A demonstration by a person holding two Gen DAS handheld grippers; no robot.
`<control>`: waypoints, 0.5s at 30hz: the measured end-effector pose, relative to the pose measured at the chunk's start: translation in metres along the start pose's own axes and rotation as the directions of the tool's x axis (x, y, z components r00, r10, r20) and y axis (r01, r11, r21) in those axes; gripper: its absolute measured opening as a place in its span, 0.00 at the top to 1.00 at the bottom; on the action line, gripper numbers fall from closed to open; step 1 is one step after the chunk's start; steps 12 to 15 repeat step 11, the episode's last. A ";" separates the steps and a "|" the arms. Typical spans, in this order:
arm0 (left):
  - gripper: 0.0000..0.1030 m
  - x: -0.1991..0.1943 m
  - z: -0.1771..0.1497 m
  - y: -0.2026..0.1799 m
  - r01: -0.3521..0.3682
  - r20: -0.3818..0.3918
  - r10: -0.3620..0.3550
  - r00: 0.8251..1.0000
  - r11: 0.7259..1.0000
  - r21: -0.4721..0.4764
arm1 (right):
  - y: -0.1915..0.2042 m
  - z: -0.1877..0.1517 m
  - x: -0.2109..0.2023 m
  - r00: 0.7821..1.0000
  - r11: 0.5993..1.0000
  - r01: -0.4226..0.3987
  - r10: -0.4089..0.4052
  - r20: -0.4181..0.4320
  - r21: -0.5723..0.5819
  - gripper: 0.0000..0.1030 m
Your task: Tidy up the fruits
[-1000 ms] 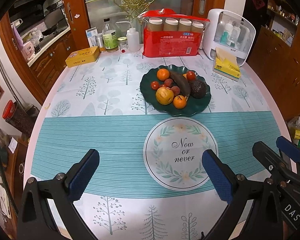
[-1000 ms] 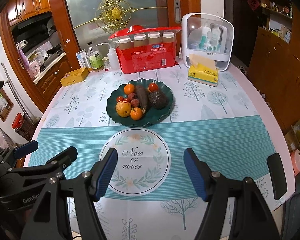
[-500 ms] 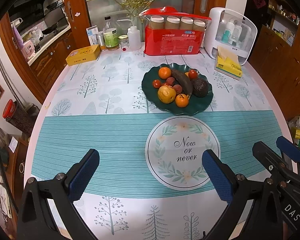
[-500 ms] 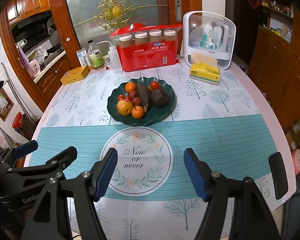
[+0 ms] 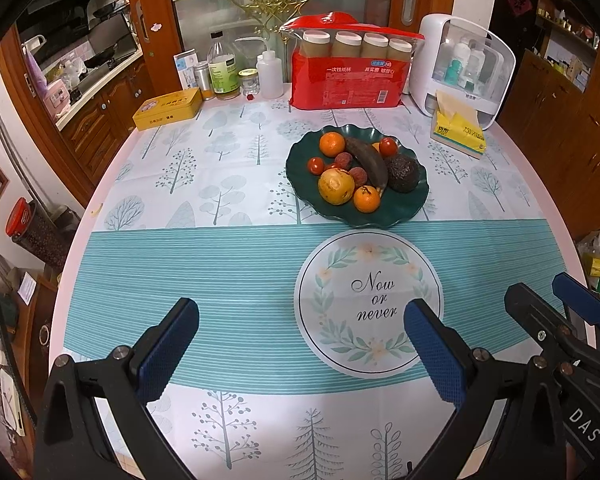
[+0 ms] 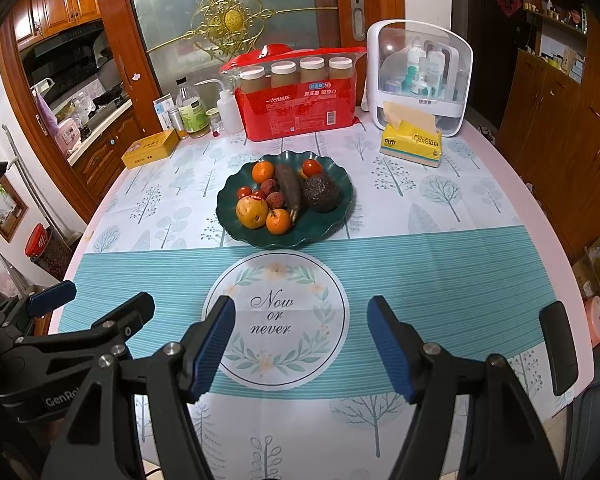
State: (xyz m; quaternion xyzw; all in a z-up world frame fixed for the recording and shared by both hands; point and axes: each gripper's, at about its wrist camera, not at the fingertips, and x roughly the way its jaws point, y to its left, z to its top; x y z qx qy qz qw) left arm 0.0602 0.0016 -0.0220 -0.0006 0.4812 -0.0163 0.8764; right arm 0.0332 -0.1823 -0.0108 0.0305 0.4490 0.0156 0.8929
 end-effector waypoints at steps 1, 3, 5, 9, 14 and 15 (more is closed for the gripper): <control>0.01 0.000 0.000 0.000 0.000 0.000 0.000 1.000 1.000 0.000 | 0.001 -0.001 0.000 1.000 1.000 0.000 0.000 0.000 0.000 0.33; 0.01 0.001 -0.001 0.001 0.001 -0.002 -0.001 1.000 1.000 -0.001 | 0.001 -0.001 0.000 1.000 1.000 -0.001 0.001 -0.001 0.001 0.33; 0.01 0.002 -0.003 0.005 0.002 -0.003 -0.002 1.000 1.000 0.000 | 0.000 0.000 0.000 1.000 1.000 0.000 0.000 -0.001 0.001 0.33; 0.01 0.002 -0.003 0.004 0.002 -0.003 -0.002 1.000 1.000 -0.001 | 0.001 -0.001 0.000 1.000 1.000 0.000 0.000 0.000 0.001 0.33; 0.01 0.002 -0.003 0.004 0.001 -0.004 -0.001 1.000 1.000 -0.001 | 0.001 -0.001 0.000 1.000 1.000 0.000 0.000 -0.001 0.000 0.33; 0.01 0.002 -0.003 0.004 0.001 -0.004 -0.001 1.000 1.000 -0.001 | 0.001 -0.001 0.000 1.000 1.000 0.000 0.000 -0.001 0.000 0.33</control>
